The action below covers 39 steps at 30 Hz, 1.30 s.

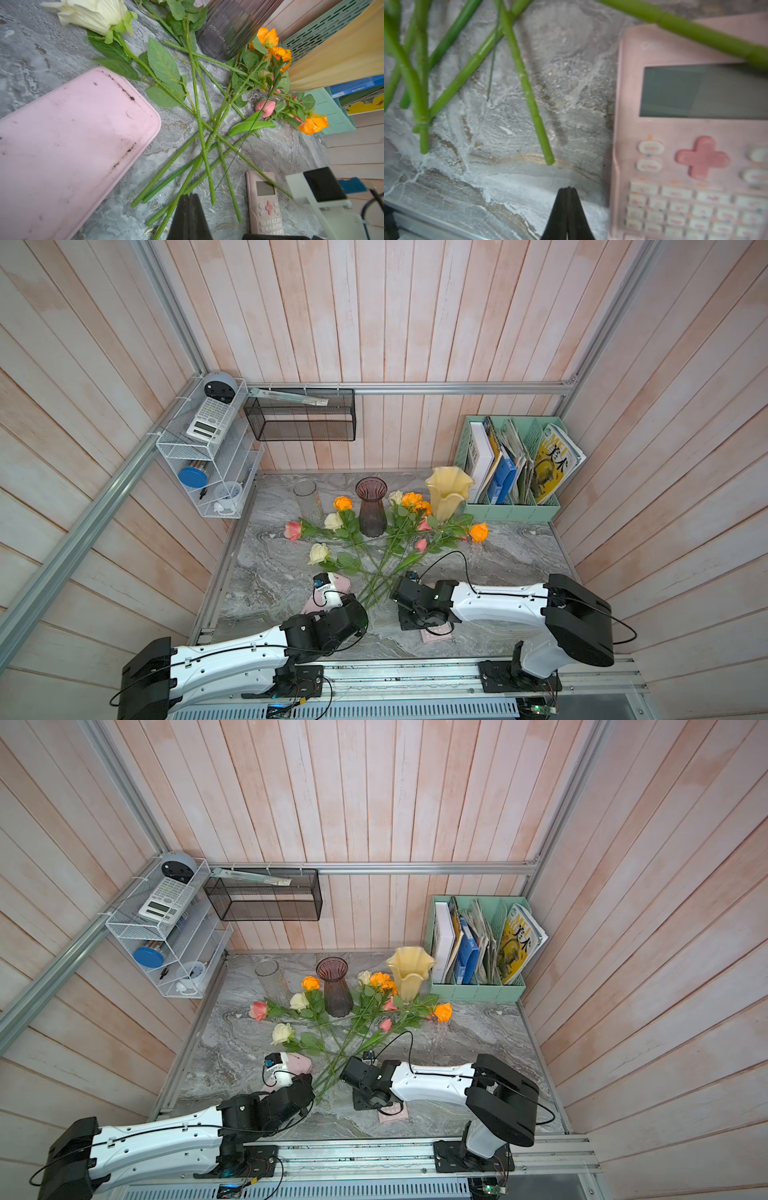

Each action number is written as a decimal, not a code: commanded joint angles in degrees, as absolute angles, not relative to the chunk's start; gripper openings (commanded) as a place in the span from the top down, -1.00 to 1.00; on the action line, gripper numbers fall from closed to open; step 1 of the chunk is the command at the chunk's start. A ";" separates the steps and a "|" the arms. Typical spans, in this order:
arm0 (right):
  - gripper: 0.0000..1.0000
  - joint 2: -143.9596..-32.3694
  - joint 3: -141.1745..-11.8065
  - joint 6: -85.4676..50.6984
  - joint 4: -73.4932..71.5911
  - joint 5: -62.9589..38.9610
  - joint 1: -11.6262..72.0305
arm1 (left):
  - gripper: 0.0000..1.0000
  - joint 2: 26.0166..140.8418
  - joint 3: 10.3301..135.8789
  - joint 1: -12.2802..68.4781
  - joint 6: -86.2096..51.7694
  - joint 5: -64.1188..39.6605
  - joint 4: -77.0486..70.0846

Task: Arrange the flowers in different vases according to their colors
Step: Move the distractor to the center of the board.

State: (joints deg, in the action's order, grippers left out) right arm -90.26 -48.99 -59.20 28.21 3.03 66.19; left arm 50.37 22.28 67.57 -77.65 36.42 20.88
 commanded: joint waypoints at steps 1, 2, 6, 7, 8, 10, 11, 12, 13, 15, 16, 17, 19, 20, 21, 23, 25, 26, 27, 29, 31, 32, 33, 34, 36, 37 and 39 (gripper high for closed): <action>0.97 -88.44 -46.62 -62.30 35.13 7.41 63.67 | 1.00 49.11 20.83 67.85 -77.89 36.16 19.12; 0.96 -87.26 -45.70 -63.62 36.77 9.02 62.86 | 1.00 48.38 20.74 67.84 -77.94 36.37 19.84; 0.80 -83.61 -42.79 -67.88 44.05 15.50 56.61 | 1.00 46.46 20.65 67.85 -77.52 37.29 21.72; 0.77 -82.89 -42.12 -69.02 45.43 16.65 54.63 | 1.00 46.36 20.73 67.85 -77.50 37.55 22.17; 0.73 -81.83 -41.09 -68.94 45.87 16.17 51.72 | 1.00 46.40 20.81 67.70 -77.32 37.62 22.53; 0.67 -77.96 -38.65 -69.52 45.43 16.79 46.48 | 1.00 46.64 20.83 67.76 -77.23 37.72 22.80; 0.65 -75.77 -37.69 -69.59 45.22 17.78 43.97 | 1.00 46.75 20.83 67.76 -76.96 37.54 22.32; 0.64 -73.84 -37.44 -69.48 46.29 20.75 42.07 | 1.00 46.90 20.78 67.76 -76.65 37.23 21.93; 0.63 -72.36 -37.19 -69.64 47.05 23.65 40.62 | 1.00 47.05 20.74 67.73 -76.36 37.01 21.80; 0.61 -69.84 -37.24 -66.55 47.56 24.04 33.75 | 1.00 47.62 20.86 67.60 -76.29 36.50 21.80; 0.61 -68.92 -37.44 -65.08 47.16 23.47 30.70 | 1.00 48.00 20.80 67.42 -76.43 36.08 21.63; 0.61 -67.96 -37.81 -62.82 46.15 22.98 28.20 | 1.00 48.46 20.52 67.12 -77.07 35.25 21.68; 0.61 -66.41 -39.95 -59.50 44.58 22.01 26.55 | 1.00 49.62 20.01 66.30 -79.56 33.93 22.85; 0.60 -66.06 -41.04 -57.60 43.16 20.51 26.70 | 1.00 50.16 19.33 65.83 -80.40 33.14 22.25; 0.59 -66.16 -41.98 -56.51 42.57 19.36 26.86 | 1.00 50.69 18.41 65.31 -81.06 32.28 20.94; 0.59 -67.32 -43.87 -55.01 41.76 18.61 28.01 | 1.00 51.97 16.39 63.25 -80.91 28.93 15.18; 0.59 -68.78 -46.01 -53.96 42.65 18.77 29.84 | 1.00 53.72 14.42 61.49 -80.87 25.93 8.33; 0.59 -69.37 -47.47 -53.16 43.50 18.29 30.62 | 1.00 55.38 13.51 60.59 -81.28 24.52 5.26; 0.59 -69.90 -48.63 -52.72 43.90 18.48 31.76 | 1.00 56.88 12.71 59.89 -81.31 23.00 1.68; 0.59 -70.32 -50.17 -52.38 44.46 19.58 33.60 | 1.00 60.02 12.24 59.13 -81.56 21.02 -2.43; 0.59 -70.14 -51.34 -51.96 44.48 19.85 34.61 | 1.00 62.75 12.43 58.85 -82.52 20.57 -2.91; 0.59 -70.01 -51.98 -51.69 44.63 19.69 34.81 | 1.00 63.59 12.32 58.55 -83.90 20.93 -1.63; 0.59 -69.82 -52.62 -51.56 44.89 19.77 35.04 | 1.00 63.58 11.58 58.25 -85.79 21.66 0.08; 0.59 -69.59 -53.15 -51.32 45.00 19.85 35.11 | 1.00 62.92 10.51 57.79 -87.89 22.31 1.38; 0.59 -69.22 -54.32 -50.60 45.45 19.33 35.36 | 1.00 57.95 7.35 57.15 -92.33 24.82 5.84; 0.59 -69.09 -54.85 -50.39 45.80 19.25 35.42 | 1.00 54.86 6.94 57.04 -93.55 26.00 10.10; 0.59 -68.99 -55.71 -49.89 46.21 19.34 35.77 | 1.00 46.31 7.68 57.04 -95.50 30.11 23.14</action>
State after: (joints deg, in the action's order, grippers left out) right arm -69.84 -53.84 -51.70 43.86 19.03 35.07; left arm 52.86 8.58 57.43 -89.91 25.04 6.66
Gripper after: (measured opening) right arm 0.206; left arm 0.040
